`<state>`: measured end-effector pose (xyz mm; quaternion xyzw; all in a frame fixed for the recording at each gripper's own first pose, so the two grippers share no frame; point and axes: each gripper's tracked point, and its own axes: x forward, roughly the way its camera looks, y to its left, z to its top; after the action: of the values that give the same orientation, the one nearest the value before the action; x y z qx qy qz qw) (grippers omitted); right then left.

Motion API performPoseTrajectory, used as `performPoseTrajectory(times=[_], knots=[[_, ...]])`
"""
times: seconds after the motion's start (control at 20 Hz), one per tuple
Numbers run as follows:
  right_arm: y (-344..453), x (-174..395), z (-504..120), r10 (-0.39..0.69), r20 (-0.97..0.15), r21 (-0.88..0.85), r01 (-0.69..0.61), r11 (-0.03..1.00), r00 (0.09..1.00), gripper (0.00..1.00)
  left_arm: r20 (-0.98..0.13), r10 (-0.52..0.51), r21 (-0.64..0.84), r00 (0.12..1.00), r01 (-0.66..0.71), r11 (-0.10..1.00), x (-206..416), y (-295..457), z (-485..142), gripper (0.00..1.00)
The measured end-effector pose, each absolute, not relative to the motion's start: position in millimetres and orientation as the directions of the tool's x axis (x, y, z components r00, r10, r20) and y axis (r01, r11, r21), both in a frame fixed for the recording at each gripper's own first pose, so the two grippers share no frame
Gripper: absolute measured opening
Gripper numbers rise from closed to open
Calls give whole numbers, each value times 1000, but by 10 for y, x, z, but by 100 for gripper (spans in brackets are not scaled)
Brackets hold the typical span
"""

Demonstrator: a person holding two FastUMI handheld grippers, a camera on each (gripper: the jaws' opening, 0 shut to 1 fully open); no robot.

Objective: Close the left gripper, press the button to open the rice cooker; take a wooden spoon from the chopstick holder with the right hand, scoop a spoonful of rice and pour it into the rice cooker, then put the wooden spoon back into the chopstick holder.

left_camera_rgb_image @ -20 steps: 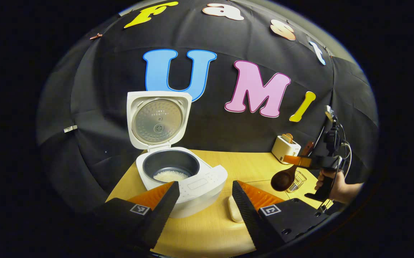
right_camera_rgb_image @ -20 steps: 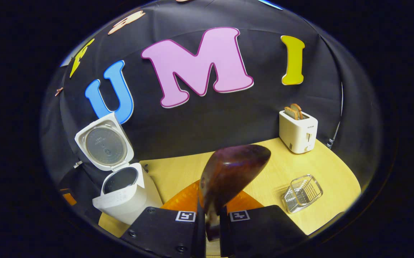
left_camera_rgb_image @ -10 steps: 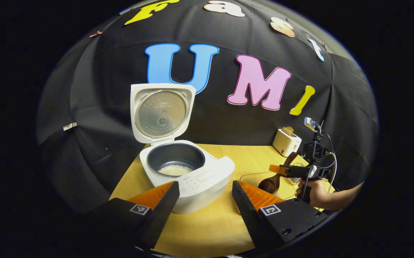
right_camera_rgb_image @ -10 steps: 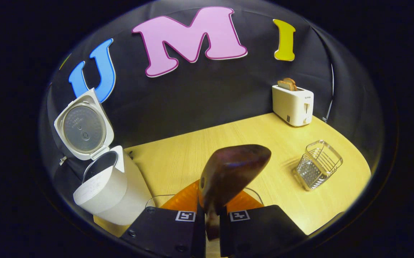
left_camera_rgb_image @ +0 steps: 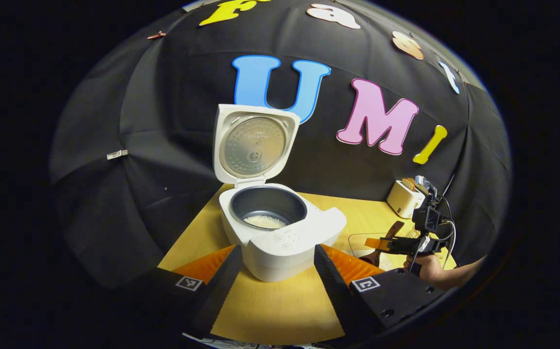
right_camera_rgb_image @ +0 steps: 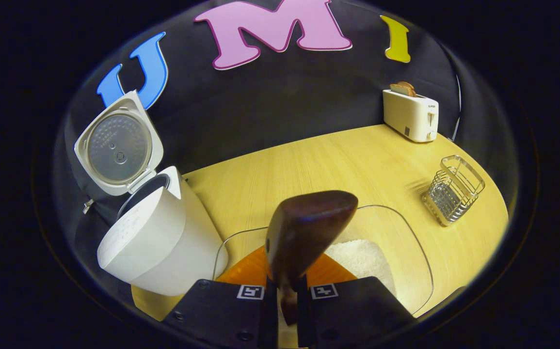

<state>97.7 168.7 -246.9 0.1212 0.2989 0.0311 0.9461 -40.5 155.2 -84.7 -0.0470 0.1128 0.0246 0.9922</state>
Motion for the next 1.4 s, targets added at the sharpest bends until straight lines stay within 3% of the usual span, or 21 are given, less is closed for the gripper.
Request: performPoseTrajectory(times=[0.15, 0.2, 0.25, 0.3, 0.4, 0.45, 0.5, 0.8, 1.0, 1.05, 1.15, 1.2, 1.4], knots=[[1784, 886, -2439, 158, -571, 301, 27, 953, 806, 20, -230, 41, -125, 972, -71, 990, -414, 1604, -866, 96], [1811, 870, -2435, 170, -576, 331, 38, 943, 799, 20, -226, 39, -126, 973, -69, 990, -415, 1610, -850, 92], [1835, 853, -2443, 185, -585, 369, 56, 928, 789, 20, -222, 36, -122, 974, -65, 990, -419, 1610, -832, 96], [1840, 840, -2450, 189, -591, 392, 75, 917, 784, 20, -219, 34, -115, 975, -61, 992, -432, 1613, -832, 92], [1852, 812, -2478, 210, -605, 436, 99, 895, 768, 20, -213, 29, -102, 977, -52, 993, -449, 1601, -798, 96], [1851, 807, -2462, 222, -607, 465, 114, 878, 763, 20, -213, 26, -98, 977, -48, 994, -457, 1613, -810, 92], [1842, 816, -2434, 234, -603, 496, 129, 859, 763, 20, -212, 26, -93, 977, -47, 995, -467, 1604, -812, 95], [1788, 856, -2259, 294, -576, 631, 185, 754, 763, 19, -204, 41, -88, 978, -60, 994, -520, 1607, -768, 96], [1685, 886, -2118, 309, -559, 683, 217, 697, 770, 19, -192, 58, -85, 980, -76, 993, -561, 1597, -707, 92], [1645, 891, -2084, 308, -555, 691, 222, 688, 773, 19, -189, 64, -81, 980, -80, 993, -571, 1591, -693, 95], [1548, 904, -2005, 303, -546, 703, 230, 673, 781, 19, -185, 70, -78, 980, -86, 993, -602, 1573, -689, 92], [1483, 919, -1971, 298, -543, 706, 235, 668, 785, 19, -184, 73, -78, 980, -88, 993, -611, 1557, -690, 96], [1250, 955, -1763, 286, -522, 735, 254, 629, 804, 19, -179, 78, -79, 981, -93, 993, -656, 1476, -690, 95]])
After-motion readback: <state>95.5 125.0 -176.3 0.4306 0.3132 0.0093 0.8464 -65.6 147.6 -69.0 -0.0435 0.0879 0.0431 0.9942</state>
